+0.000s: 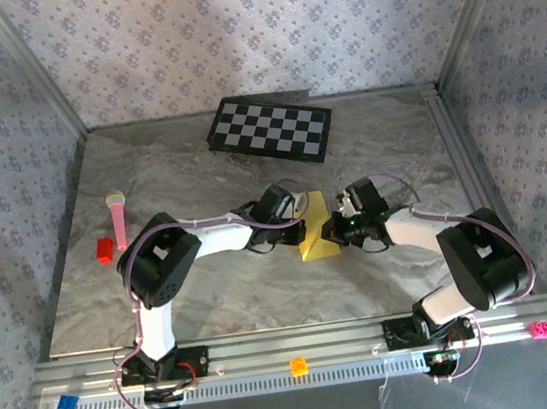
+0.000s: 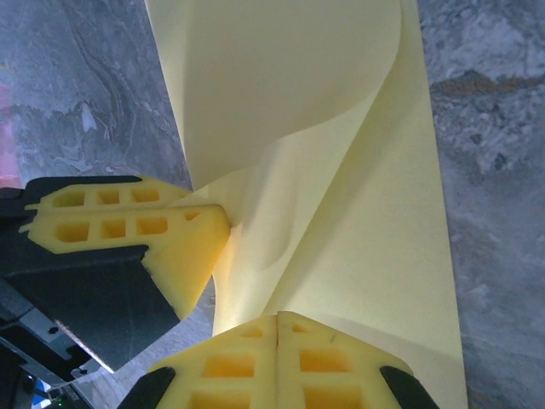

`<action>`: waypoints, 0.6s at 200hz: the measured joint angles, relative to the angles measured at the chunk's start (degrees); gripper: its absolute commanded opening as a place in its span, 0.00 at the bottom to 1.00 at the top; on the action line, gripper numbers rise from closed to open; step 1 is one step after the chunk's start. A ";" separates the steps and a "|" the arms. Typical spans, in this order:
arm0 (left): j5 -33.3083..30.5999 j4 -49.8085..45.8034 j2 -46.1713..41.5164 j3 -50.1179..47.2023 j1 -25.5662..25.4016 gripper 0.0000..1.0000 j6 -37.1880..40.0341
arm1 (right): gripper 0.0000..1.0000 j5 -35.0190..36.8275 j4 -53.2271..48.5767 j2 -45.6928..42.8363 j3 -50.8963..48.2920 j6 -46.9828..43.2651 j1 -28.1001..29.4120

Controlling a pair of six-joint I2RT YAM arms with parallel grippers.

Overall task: Fold a paper plane with a square sheet of paper (pick it up from the middle)
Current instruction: Fold the triangle a second time at the center of the table.

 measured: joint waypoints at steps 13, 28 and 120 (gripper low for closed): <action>0.00 0.00 0.00 0.00 0.00 0.05 0.02 | 0.00 -0.31 0.81 0.85 0.04 0.42 -0.09; 0.02 0.00 0.00 0.00 0.00 0.05 0.02 | 0.00 -0.96 2.01 2.23 0.07 0.85 -0.20; 0.02 0.00 0.00 0.00 0.00 0.05 0.24 | 0.00 -2.54 4.31 3.87 2.08 2.99 -0.26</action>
